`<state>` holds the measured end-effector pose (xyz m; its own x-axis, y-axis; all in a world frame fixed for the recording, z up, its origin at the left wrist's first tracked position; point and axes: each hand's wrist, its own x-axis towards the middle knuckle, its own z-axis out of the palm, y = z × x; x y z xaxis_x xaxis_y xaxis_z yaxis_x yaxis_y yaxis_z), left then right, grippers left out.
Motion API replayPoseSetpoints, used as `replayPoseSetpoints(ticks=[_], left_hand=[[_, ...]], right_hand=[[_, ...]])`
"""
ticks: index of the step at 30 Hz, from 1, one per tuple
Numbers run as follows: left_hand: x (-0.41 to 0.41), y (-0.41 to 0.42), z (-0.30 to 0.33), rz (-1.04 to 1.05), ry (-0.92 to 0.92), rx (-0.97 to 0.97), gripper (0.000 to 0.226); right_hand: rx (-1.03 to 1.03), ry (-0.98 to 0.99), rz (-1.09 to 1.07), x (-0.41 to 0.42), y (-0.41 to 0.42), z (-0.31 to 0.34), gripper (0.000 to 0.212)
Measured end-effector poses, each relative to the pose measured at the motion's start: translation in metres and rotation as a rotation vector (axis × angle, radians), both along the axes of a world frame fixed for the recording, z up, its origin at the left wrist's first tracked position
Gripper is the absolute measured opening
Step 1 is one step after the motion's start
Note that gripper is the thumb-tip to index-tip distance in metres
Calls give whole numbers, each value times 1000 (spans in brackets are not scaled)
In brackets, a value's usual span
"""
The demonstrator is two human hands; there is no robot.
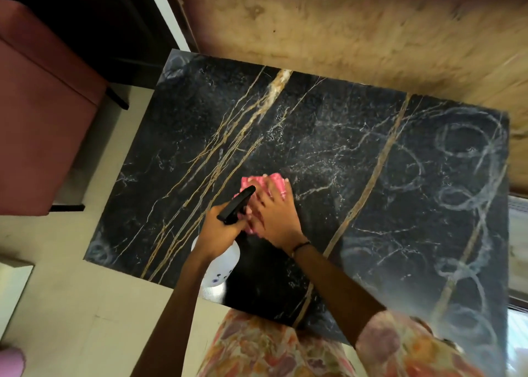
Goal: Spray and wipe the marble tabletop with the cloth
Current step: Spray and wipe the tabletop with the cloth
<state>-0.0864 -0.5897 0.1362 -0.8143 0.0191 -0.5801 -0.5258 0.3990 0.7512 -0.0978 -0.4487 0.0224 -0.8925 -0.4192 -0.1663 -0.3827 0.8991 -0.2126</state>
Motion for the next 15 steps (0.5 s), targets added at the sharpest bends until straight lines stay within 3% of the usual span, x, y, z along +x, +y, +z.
replayPoseSetpoints(ticks=[4,8,12,15], left_hand=[[-19,-8,-5,6,-15,17,26],[-37,-4,-4,7,-35,53,26],[-57,9,-4,-38,-19,67,24],[-73,18,-6,-83,3,39,18]], right_hand=[[-37,24,28,33,51,-8,56],[63,19,-210,6,105,-10,60],[61,28,-467,-58,81,-8,58],[54,47,-483,-83,45,-9,57]])
